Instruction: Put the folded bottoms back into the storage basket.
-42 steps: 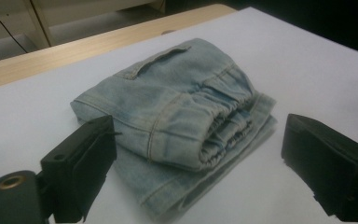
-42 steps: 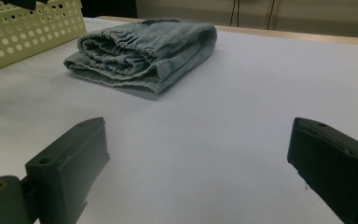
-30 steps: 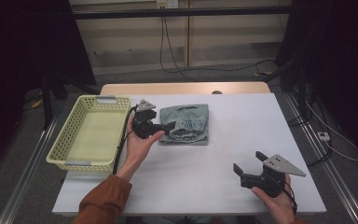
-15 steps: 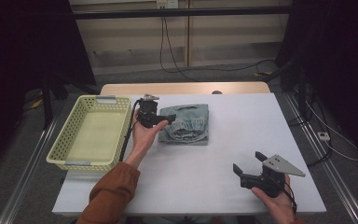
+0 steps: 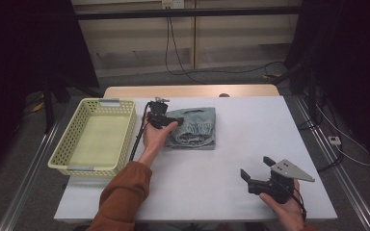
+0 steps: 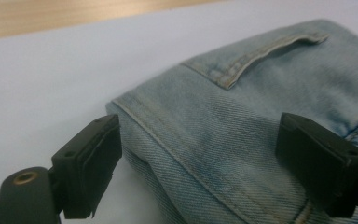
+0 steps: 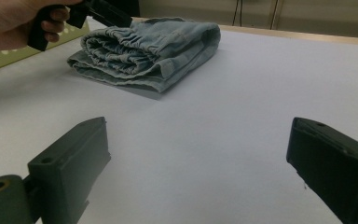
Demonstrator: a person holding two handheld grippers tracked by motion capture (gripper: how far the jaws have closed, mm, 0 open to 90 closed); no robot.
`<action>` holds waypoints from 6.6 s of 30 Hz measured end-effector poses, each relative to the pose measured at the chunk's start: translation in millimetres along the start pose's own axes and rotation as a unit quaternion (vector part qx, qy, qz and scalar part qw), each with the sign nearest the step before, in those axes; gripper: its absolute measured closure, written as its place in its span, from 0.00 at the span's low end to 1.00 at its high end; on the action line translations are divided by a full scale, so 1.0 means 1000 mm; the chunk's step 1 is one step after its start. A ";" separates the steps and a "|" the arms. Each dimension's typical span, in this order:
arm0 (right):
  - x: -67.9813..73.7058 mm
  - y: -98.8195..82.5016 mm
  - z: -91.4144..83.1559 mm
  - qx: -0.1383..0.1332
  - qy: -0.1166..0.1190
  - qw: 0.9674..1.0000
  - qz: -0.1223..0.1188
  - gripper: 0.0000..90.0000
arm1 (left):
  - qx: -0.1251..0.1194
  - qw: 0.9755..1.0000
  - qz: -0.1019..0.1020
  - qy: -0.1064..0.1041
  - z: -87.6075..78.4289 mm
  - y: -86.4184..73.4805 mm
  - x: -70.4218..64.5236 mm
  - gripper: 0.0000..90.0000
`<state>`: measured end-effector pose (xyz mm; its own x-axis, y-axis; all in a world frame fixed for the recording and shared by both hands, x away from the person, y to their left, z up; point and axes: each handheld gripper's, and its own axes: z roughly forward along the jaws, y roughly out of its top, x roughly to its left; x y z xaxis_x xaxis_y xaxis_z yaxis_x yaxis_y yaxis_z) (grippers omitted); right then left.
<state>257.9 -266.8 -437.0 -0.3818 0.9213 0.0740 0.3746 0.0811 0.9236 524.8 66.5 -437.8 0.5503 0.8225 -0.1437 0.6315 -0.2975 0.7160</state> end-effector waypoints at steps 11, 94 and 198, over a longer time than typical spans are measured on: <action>0.000 -0.001 0.000 0.004 0.000 1.000 0.001 0.06 | 0.038 0.999 -0.038 0.009 0.012 -0.008 0.012 0.19; -0.002 0.000 0.000 0.003 -0.006 1.000 0.009 0.06 | -0.027 0.995 0.024 -0.088 -0.079 0.024 -0.022 0.84; 0.001 0.002 -0.001 -0.011 0.012 1.000 0.004 0.04 | -0.188 0.980 0.060 -0.003 -0.272 0.004 0.017 0.86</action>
<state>257.2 -265.6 -434.9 -0.3985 0.9127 0.0902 0.3593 0.0648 0.9310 388.4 211.0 -251.7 0.6122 0.7894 -0.0457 0.3167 -0.1918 0.9289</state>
